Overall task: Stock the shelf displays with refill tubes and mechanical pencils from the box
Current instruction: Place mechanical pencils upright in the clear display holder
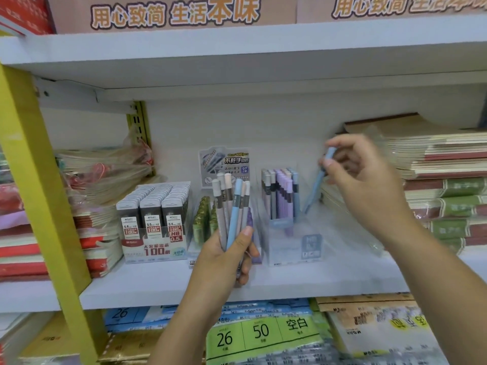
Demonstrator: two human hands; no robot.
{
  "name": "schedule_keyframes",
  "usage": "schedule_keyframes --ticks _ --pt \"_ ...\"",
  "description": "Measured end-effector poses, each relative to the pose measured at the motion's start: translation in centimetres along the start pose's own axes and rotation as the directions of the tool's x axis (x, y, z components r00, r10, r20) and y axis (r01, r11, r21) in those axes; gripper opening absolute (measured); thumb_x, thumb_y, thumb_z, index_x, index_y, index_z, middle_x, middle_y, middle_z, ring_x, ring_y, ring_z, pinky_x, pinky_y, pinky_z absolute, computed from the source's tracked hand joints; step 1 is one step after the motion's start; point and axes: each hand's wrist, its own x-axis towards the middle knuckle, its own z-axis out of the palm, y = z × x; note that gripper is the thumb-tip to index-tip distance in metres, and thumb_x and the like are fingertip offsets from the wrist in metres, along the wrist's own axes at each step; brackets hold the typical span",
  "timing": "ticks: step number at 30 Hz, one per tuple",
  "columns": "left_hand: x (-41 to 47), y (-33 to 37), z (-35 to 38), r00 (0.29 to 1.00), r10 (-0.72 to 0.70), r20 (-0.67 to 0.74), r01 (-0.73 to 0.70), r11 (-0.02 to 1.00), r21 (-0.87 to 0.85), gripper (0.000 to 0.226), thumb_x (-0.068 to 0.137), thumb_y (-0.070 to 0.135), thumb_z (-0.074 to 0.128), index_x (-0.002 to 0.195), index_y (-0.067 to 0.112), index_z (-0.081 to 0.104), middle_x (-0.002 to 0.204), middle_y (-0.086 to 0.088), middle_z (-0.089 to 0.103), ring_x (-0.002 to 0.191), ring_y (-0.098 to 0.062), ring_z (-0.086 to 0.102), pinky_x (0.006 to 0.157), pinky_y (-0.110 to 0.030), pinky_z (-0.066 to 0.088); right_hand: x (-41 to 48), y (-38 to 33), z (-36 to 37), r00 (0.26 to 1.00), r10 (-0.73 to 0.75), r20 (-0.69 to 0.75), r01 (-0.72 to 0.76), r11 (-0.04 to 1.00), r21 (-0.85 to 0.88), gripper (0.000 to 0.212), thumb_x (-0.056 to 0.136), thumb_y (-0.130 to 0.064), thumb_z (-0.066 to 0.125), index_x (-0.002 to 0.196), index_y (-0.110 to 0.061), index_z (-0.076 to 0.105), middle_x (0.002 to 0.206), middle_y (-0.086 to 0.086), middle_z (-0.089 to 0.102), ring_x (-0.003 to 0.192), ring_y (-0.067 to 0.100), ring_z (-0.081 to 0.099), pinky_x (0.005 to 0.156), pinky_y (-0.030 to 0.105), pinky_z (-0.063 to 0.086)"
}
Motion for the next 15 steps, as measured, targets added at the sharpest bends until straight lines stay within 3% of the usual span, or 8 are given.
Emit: schedule_keyframes --ticks 2,5,9,15 --pt "0.1 -0.1 0.0 1.000 -0.009 -0.013 0.009 1.000 0.009 0.037 0.085 0.049 0.064 0.084 0.012 0.063 0.062 -0.007 0.058 0.050 -0.014 0.053 0.042 -0.024 0.037 -0.4 1.0 0.5 0.998 0.029 0.056 -0.025 0.997 -0.067 0.031 0.091 -0.014 0.064 0.098 -0.042 0.054 0.091 -0.001 0.066 0.087 0.018 0.065 0.081 0.047 0.055" --pt "0.2 -0.3 -0.2 1.000 -0.017 -0.014 0.017 0.999 0.036 0.039 0.093 0.042 0.060 0.090 0.003 0.059 0.053 0.003 0.056 0.066 -0.029 0.065 0.043 -0.021 0.039 -0.7 1.9 1.1 0.993 0.055 0.108 -0.038 0.987 -0.154 0.023 0.090 -0.017 0.066 0.102 -0.034 0.056 0.086 -0.006 0.064 0.084 0.013 0.064 0.079 0.041 0.055" --pt "0.3 -0.3 -0.3 0.999 -0.032 0.005 0.032 0.999 0.040 0.039 0.095 0.040 0.059 0.092 0.001 0.058 0.054 0.002 0.057 0.046 -0.010 0.046 0.045 -0.019 0.039 -0.5 2.2 1.4 0.996 0.037 0.079 -0.022 0.983 -0.183 0.026 0.087 -0.018 0.069 0.100 -0.033 0.053 0.081 -0.005 0.062 0.075 0.013 0.061 0.071 0.031 0.053" --pt "0.2 -0.4 -0.2 1.000 -0.027 0.008 0.026 0.999 0.040 0.036 0.096 0.038 0.060 0.092 0.002 0.059 0.057 -0.001 0.057 0.046 -0.009 0.048 0.044 -0.020 0.040 -0.9 3.0 2.3 0.999 0.019 0.027 -0.012 0.969 -0.247 0.027 0.083 -0.022 0.073 0.094 -0.036 0.052 0.074 -0.011 0.059 0.073 0.004 0.056 0.062 0.017 0.044"
